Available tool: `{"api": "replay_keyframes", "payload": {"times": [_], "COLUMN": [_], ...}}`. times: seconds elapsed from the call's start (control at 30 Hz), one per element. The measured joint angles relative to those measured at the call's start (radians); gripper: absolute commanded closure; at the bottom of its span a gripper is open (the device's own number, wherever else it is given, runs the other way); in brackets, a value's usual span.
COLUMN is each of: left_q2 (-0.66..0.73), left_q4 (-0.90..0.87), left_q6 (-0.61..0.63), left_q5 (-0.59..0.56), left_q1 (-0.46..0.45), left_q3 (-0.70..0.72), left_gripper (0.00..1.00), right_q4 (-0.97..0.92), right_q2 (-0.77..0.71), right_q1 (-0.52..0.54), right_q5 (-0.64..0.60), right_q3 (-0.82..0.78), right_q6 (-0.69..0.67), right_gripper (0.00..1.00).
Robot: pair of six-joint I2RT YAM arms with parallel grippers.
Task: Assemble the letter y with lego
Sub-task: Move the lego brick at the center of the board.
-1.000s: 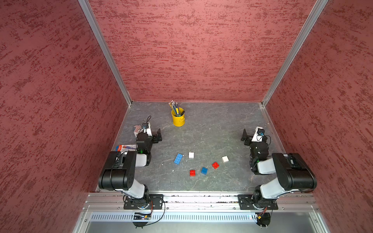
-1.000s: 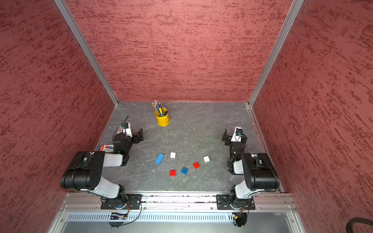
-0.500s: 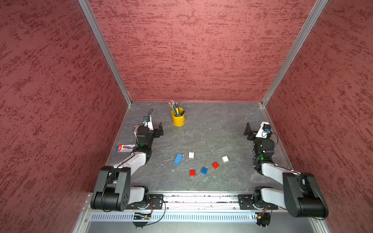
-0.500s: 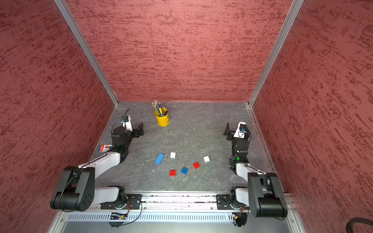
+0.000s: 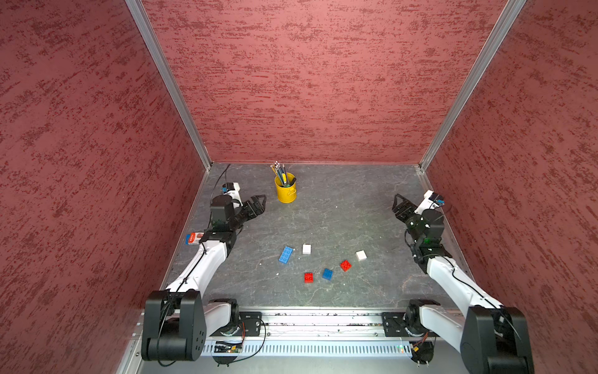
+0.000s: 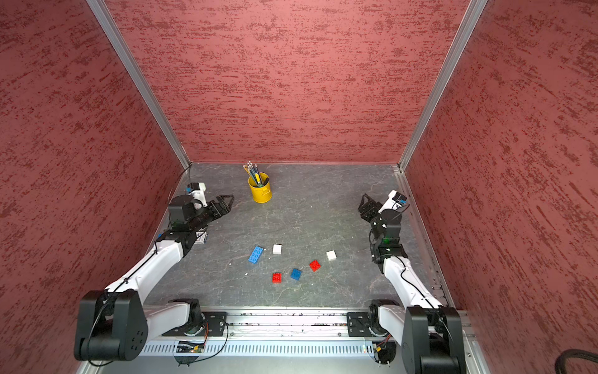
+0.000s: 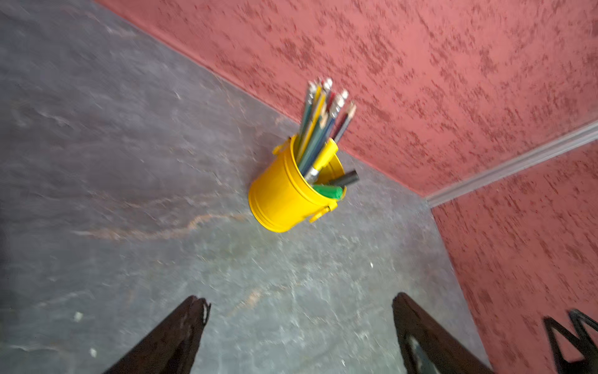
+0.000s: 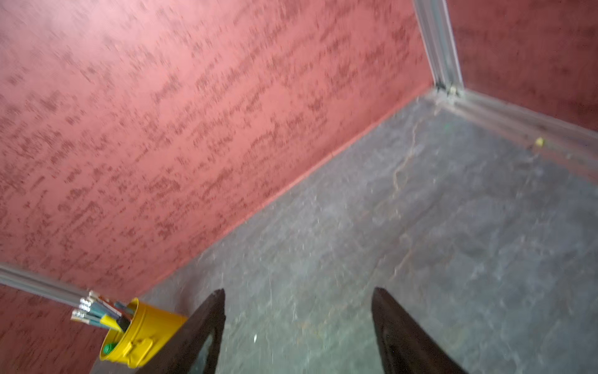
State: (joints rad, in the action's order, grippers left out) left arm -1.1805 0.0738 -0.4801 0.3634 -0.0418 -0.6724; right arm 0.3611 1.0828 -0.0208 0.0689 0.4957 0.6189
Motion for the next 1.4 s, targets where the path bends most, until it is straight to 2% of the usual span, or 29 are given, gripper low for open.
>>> {"api": "replay_keyframes", "payload": {"times": [0.13, 0.17, 0.23, 0.47, 0.7, 0.83, 1.07, 1.4], "left_q2": [0.001, 0.001, 0.001, -0.04, -0.192, -0.286, -0.44, -0.568], "left_q4": [-0.126, -0.158, -0.214, -0.35, -0.48, -0.522, -0.588, -0.644], "left_q6": [-0.006, -0.01, -0.021, -0.055, -0.099, -0.124, -0.168, -0.213], "left_q5": [0.018, 0.021, 0.022, -0.005, -0.092, -0.142, -0.218, -0.276], "left_q1": [-0.149, -0.182, -0.239, -0.446, -0.598, -0.648, -0.7, -0.711], "left_q3": [-0.03, -0.027, -0.021, -0.013, -0.098, -0.17, -0.285, -0.377], "left_gripper": [0.23, 0.26, 0.29, 0.3, 0.33, 0.33, 0.39, 0.61], "right_q4": [-0.183, -0.217, -0.288, -0.521, -0.61, -0.629, -0.661, -0.683], "right_q2": [0.045, 0.048, 0.051, 0.078, 0.078, 0.076, 0.065, 0.042], "right_q1": [0.029, 0.041, 0.071, 0.208, 0.311, 0.343, 0.369, 0.373], "right_q5": [0.077, 0.092, 0.113, 0.11, 0.086, 0.071, 0.036, 0.014], "right_q3": [0.096, 0.103, 0.106, 0.106, 0.095, 0.063, 0.038, 0.029], "right_q6": [0.0, -0.005, -0.005, -0.005, 0.03, 0.048, 0.063, 0.061], "right_gripper": [0.41, 0.43, 0.43, 0.45, 0.44, 0.44, 0.44, 0.44]}}
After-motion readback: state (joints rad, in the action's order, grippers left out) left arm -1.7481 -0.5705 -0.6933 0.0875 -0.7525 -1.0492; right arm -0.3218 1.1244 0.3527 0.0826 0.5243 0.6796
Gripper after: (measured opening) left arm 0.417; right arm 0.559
